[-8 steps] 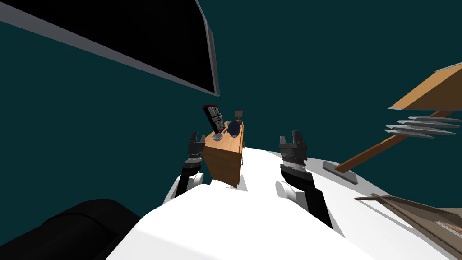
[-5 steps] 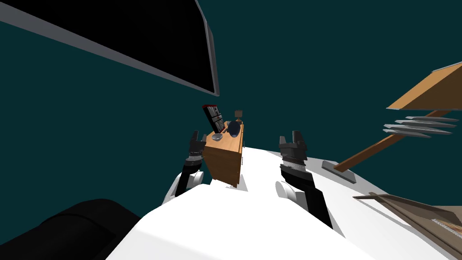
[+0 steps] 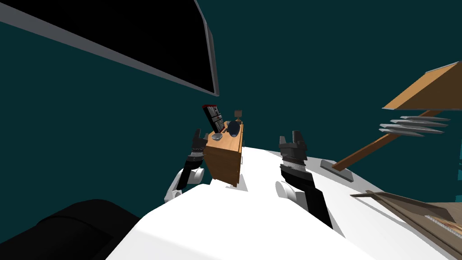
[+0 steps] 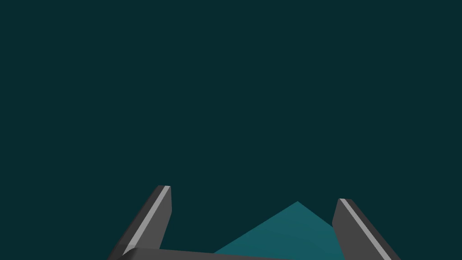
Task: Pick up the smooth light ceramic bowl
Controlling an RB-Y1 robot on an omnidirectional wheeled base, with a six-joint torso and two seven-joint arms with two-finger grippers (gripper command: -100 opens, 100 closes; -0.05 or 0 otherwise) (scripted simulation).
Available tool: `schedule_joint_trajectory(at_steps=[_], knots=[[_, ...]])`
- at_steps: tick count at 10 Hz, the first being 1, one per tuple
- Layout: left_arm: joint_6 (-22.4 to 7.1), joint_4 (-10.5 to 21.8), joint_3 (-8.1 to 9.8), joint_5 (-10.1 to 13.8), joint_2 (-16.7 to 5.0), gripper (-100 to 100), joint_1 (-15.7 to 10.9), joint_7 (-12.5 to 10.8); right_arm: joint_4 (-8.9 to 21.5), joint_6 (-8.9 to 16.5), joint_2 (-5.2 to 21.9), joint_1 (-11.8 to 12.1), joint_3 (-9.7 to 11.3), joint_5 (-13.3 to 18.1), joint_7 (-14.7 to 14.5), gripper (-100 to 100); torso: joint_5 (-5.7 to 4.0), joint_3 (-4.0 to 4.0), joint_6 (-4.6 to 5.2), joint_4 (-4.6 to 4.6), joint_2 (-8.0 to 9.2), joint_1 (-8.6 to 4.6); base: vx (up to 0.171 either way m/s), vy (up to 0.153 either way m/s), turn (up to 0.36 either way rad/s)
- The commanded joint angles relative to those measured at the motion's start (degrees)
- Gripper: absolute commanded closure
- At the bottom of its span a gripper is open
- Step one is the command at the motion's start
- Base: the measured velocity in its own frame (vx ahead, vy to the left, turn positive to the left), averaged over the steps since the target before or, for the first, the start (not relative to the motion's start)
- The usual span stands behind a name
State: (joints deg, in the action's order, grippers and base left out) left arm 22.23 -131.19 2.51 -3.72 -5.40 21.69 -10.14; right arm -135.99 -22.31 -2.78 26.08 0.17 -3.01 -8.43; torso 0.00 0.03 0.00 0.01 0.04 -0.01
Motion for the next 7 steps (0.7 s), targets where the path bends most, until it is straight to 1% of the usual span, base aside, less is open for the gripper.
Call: schedule_joint_trajectory(at_steps=[1,2,3,4,5,6,7], knots=[[-2.9,-0.2,0.08,0.8,-0.8,-100,-1.3,-0.8,0.0,0.0,0.0,0.0,0.0,0.0,0.0,0,0.0,0.0,0.0,0.0,0.0,0.0,-0.015,-0.001,-0.017],[-4.0,-0.2,0.08,0.8,-0.8,-100,-1.3,-0.8,0.0,0.0,0.0,0.0,0.0,0.0,0.0,0,0.0,0.0,0.0,0.0,0.0,0.01,-0.013,0.0,-0.009],[-6.0,-0.1,0.16,1.6,-1.4,-100,-2.9,-1.5,0.0,0.0,0.0,0.0,0.0,0.0,0.0,0,0.0,0.0,0.0,0.0,0.0,0.01,-0.016,0.002,-0.015],[-7.4,-0.1,0.16,1.6,-1.4,-100,-2.9,-1.5,0.0,0.0,0.0,0.0,0.0,0.0,0.0,0,0.0,0.0,0.01,0.0,0.0,0.02,-0.014,0.001,-0.014],[-9.2,-0.1,0.24,2.4,-2.1,-100,-4.6,-2.3,0.0,0.0,0.0,0.0,0.0,0.0,0.0,0,0.0,0.0,0.0,0.0,-0.01,0.01,-0.017,-0.002,-0.023],[-10.9,-0.1,0.24,2.4,-2.1,-100,-4.6,-2.3,0.0,0.0,0.0,0.0,0.0,0.0,0.0,0,0.0,0.0,0.0,0.0,0.0,0.01,-0.014,0.0,-0.01],[-12.4,0.0,0.33,3.3,-2.8,-100,-6.4,-3.1,0.0,0.0,0.0,0.0,0.0,0.0,0.0,0,0.0,0.0,-0.01,0.0,0.0,0.01,-0.013,0.002,-0.023]])
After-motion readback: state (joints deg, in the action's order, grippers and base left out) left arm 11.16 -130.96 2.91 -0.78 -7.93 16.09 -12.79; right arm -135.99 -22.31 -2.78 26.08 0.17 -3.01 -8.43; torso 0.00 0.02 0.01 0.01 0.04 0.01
